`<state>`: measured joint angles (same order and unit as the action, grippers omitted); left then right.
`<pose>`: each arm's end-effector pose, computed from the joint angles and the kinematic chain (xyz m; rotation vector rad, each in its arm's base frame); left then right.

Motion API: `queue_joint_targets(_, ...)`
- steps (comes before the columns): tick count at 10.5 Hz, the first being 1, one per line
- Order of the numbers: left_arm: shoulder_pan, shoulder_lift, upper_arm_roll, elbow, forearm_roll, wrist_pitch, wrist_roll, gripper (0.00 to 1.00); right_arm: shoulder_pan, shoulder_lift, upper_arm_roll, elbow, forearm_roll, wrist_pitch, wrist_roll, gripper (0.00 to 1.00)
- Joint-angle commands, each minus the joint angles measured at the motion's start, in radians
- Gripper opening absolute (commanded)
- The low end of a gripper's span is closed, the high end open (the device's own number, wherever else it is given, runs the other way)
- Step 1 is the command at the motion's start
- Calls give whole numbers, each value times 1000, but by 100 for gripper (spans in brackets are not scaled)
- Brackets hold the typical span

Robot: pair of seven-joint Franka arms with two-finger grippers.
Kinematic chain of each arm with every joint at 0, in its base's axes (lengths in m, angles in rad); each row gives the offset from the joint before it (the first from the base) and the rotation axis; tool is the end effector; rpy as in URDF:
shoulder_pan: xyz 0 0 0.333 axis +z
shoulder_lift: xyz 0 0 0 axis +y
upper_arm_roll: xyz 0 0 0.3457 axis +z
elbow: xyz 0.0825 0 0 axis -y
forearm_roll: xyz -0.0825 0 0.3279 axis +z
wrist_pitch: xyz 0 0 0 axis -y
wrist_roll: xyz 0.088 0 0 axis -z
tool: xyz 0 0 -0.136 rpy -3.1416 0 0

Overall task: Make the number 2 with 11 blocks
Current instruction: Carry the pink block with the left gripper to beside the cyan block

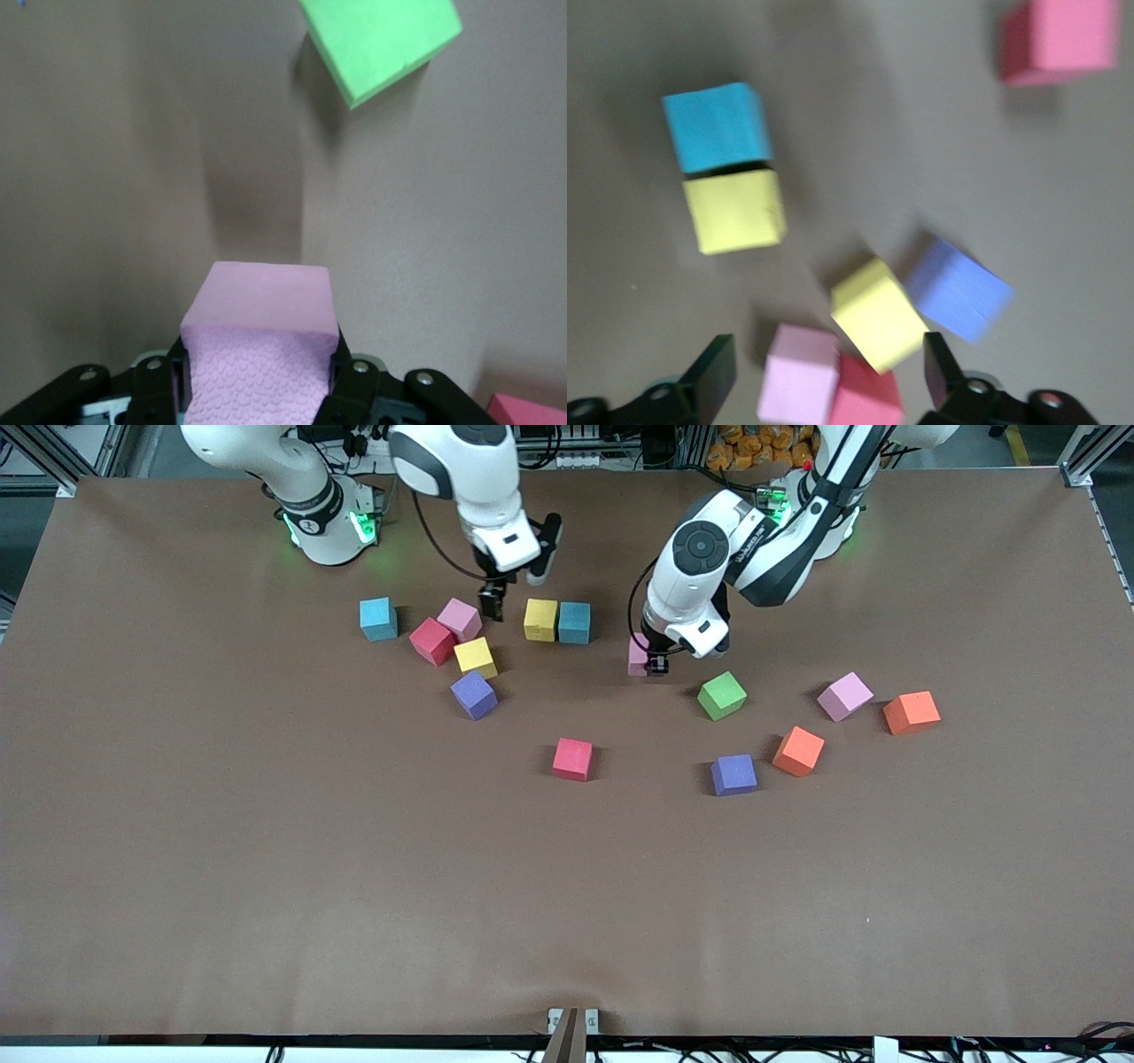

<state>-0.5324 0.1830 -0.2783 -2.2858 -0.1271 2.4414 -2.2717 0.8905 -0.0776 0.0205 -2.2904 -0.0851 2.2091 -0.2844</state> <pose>0.3419 -0.3613 0.3182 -2.2119 -2.1949 0.2052 0.2827 0.3567 0.4176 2.4962 1.7938 0.0276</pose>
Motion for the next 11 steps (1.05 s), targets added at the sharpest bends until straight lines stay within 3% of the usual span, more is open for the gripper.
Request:
queue_joint_targets(1, -38, 39, -4, -9, -9, 60, -51, 51, -102, -16, 6, 121, -1, -142, 2, 100)
queue_joint_targets(5, -95, 73, -4, -9, -8, 84, -106, 50, -238, -42, -8, 206, -2, -167, 16, 100)
queue_joint_targets(8, -124, 73, -4, -21, -6, 102, -109, 50, -278, -62, -13, 319, -2, -340, 253, 100)
queue_joint_targets(11, -126, 75, -6, -37, -6, 134, -147, 48, -341, -65, -27, 304, 45, -355, 280, 100)
